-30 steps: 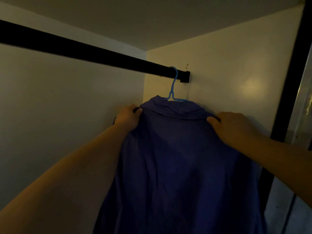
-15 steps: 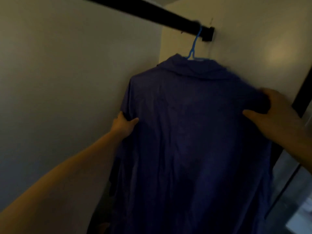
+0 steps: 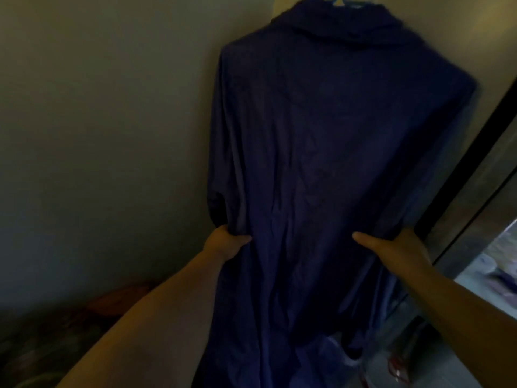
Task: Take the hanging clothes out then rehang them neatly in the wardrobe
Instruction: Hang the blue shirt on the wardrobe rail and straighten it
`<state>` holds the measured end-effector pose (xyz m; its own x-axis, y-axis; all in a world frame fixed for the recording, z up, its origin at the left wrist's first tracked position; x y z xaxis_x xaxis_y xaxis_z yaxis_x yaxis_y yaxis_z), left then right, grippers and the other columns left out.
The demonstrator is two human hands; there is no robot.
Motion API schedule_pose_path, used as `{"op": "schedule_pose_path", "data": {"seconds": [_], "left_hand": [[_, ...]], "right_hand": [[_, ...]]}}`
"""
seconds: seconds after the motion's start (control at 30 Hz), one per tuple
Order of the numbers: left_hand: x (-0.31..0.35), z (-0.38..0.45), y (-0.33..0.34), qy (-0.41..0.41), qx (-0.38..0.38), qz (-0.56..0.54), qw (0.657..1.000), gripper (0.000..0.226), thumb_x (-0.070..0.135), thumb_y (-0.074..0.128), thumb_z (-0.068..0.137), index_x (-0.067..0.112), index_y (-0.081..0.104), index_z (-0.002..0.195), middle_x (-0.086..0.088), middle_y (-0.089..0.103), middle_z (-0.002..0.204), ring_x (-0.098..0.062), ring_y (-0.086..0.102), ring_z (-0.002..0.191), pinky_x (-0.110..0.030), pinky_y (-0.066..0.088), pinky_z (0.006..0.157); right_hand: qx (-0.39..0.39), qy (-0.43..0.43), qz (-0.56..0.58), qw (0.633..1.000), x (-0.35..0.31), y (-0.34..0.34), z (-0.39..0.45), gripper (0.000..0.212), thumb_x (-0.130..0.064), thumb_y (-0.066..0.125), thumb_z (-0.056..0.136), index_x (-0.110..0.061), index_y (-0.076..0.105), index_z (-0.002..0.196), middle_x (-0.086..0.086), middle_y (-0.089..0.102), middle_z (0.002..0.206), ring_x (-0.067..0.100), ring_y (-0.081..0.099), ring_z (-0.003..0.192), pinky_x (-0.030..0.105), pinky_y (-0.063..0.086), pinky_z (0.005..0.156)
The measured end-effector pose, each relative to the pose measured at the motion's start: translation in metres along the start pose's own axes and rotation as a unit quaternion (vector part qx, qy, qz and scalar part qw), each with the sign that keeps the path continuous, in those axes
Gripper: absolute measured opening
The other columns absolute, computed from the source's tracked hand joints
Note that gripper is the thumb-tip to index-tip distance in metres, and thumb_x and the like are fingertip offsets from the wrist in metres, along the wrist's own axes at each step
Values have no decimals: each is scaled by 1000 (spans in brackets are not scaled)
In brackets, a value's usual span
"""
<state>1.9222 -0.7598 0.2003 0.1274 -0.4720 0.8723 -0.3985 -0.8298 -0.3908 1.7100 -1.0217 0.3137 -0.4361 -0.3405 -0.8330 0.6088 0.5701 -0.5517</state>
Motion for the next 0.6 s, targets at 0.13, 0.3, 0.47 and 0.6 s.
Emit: {"op": "schedule_pose_path", "data": {"seconds": [0.13, 0.3, 0.47, 0.6], "left_hand": [[-3, -10, -23, -15, 68, 38, 997, 40, 32, 47, 94, 8, 53, 125, -16, 61, 121, -35, 61, 102, -45, 52, 91], [6, -19, -64, -27, 128, -83, 988, 33, 18, 46, 95, 8, 50, 127, -17, 59, 114, -29, 57, 89, -40, 53, 86], [81, -26, -112, 97, 183, -105, 973, 30, 11, 49, 92, 7, 57, 121, -14, 62, 112, -29, 61, 100, -40, 51, 90], [139, -22, -119, 192, 187, -112, 957, 24, 7, 51, 88, 6, 63, 109, -10, 63, 95, -20, 58, 88, -40, 51, 82]], "right_hand": [[36, 6, -20, 999, -1, 7, 3, 60, -39, 60, 85, -5, 44, 132, 17, 53, 131, 35, 53, 112, 36, 45, 85], [36, 12, 38, 999, 9, 2, 1, 52, -32, 58, 88, -6, 46, 132, 14, 54, 129, 32, 53, 110, 32, 42, 81], [37, 12, 64, 997, 13, -9, 1, 54, -30, 59, 88, -6, 43, 134, 15, 53, 130, 35, 53, 112, 35, 43, 82], [32, 9, 80, 996, 14, -14, 7, 57, -31, 60, 87, -10, 41, 137, 13, 52, 132, 34, 53, 114, 39, 44, 91]]}}
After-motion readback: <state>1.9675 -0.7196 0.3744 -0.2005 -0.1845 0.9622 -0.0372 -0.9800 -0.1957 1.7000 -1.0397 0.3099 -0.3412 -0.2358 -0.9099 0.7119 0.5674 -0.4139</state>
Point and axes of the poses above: each hand's wrist, its own z-axis towards the middle knuckle, its own y-axis out of the palm, x = y × z, the point moved 9 cm from there along z, towards the middle knuckle
